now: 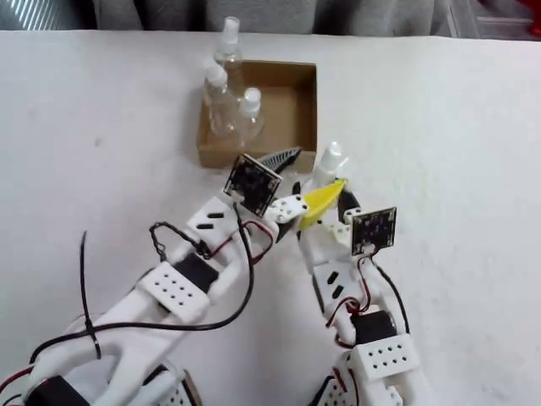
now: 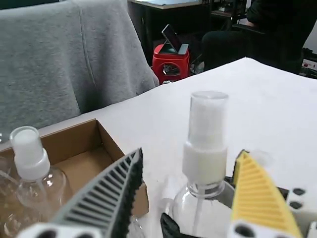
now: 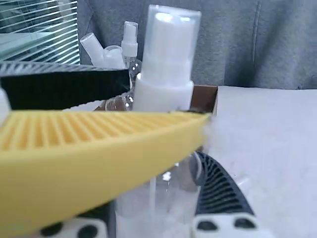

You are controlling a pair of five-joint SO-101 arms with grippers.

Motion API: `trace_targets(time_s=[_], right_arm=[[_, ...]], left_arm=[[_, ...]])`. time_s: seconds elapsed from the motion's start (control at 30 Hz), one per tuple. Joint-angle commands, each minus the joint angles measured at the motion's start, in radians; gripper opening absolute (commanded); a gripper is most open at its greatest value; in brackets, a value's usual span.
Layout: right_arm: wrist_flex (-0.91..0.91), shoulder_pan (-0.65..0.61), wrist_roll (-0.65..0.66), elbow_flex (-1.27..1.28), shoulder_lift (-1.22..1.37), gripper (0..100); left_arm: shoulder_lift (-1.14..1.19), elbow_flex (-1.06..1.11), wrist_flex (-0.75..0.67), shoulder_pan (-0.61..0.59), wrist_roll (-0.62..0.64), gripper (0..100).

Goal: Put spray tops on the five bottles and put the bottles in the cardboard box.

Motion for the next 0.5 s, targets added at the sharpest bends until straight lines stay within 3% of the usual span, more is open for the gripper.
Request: trace_targets(time_s=[0.0, 0.47], right_arm=[[-0.01, 0.007, 0.006, 0.008, -0.016, 1.6], [-0.008, 0.01, 0.006, 0.008, -0.016, 1.6]], left_arm=[[-0.113, -0.025, 0.083, 0.015, 0.003, 29], [-0.541, -0.026, 0.508, -0.039, 0.002, 29]])
